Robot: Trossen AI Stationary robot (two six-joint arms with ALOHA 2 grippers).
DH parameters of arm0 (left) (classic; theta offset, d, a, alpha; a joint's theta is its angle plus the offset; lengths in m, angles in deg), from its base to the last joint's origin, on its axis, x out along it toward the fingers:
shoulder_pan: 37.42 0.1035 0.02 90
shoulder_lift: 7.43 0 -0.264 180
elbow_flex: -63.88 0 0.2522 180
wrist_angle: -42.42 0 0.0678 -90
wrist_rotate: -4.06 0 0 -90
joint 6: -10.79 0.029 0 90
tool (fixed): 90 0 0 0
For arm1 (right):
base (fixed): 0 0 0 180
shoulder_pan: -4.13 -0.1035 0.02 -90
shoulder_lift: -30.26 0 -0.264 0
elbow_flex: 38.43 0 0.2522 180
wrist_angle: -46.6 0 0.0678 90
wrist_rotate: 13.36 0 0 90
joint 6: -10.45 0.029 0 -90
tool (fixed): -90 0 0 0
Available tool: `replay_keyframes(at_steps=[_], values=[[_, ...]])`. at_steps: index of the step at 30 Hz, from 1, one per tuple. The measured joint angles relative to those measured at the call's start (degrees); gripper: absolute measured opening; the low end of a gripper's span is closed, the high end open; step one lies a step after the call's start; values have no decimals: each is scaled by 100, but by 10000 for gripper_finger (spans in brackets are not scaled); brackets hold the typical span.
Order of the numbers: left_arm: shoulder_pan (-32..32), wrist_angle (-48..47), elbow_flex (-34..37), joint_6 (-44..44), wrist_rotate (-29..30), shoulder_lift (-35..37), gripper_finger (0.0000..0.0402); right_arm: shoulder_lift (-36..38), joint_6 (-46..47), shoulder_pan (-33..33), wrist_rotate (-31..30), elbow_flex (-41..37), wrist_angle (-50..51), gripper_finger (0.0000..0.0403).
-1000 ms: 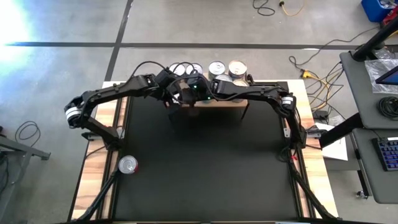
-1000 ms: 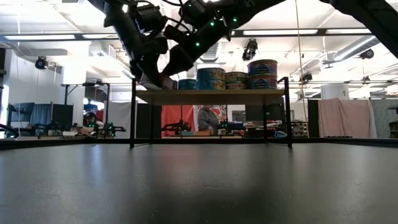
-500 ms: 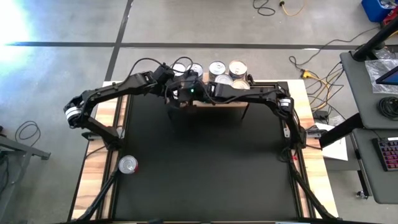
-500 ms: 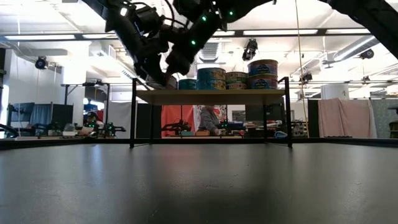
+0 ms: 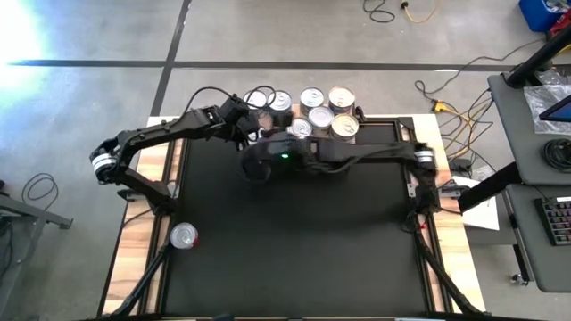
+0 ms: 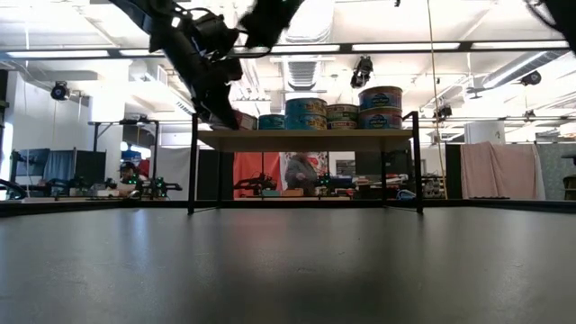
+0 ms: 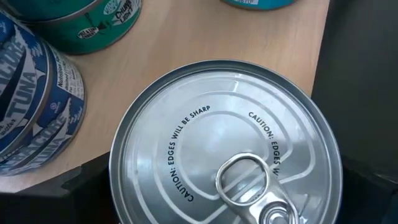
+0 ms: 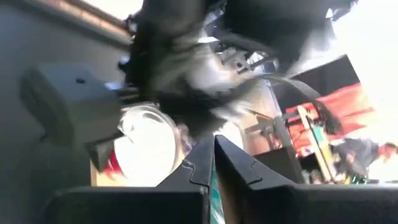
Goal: Stack canned seafood by type on shelf
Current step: Put the top red tuna can on the shelf
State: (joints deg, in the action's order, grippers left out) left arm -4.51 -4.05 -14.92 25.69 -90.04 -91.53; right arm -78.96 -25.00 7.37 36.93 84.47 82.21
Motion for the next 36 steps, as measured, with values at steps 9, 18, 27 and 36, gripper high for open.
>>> replay_keyframes(at_steps=[9,18,27,36], values=[[0,284,35,96,-41,-24,400,1424,3247,-402,-144,-14,2100,9],[-22,328,35,303,-94,-28,400,1688,9920,-937,-425,-1368,1791,9],[0,371,35,540,-103,-28,400,1585,12619,-681,805,-3821,-1826,9],[0,379,35,745,-133,-26,400,680,11868,-522,-33,-5407,-7794,9]])
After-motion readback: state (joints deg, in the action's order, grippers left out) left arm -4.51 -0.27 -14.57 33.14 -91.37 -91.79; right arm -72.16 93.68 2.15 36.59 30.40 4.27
